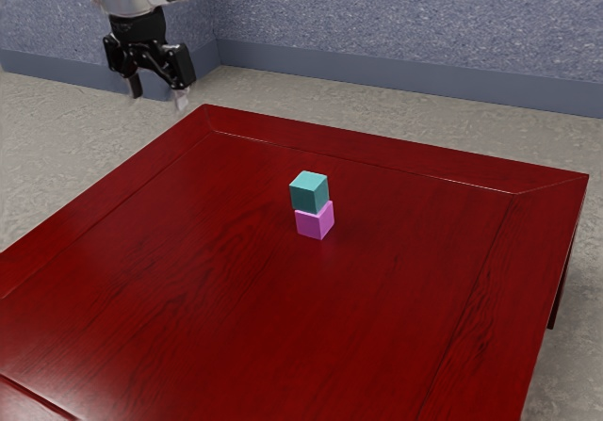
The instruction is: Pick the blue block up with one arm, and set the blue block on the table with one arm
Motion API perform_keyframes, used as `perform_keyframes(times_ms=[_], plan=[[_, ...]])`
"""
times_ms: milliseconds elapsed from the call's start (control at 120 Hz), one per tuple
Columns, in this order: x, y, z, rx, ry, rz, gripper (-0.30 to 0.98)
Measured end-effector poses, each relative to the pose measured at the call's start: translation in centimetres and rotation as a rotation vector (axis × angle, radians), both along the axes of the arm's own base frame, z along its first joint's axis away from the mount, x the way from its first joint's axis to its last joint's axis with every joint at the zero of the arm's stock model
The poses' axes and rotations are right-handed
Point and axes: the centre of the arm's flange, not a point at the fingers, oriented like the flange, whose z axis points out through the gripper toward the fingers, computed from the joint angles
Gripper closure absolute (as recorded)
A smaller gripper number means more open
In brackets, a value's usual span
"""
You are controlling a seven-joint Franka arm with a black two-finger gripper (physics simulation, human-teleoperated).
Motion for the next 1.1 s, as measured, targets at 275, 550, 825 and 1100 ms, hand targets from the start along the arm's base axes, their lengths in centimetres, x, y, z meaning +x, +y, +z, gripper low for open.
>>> perform_keyframes(times_ms=[275,550,825,1100], plan=[[7.9,-1.5,-1.9,0.009,-0.054,-0.031,0.0],[18.3,-7.1,-13.7,-0.062,-0.008,-0.133,0.0],[21.6,-6.7,-23.1,-0.116,0.013,-0.126,0.0],[23.6,-6.0,-27.3,-0.15,-0.05,-0.119,0.0]])
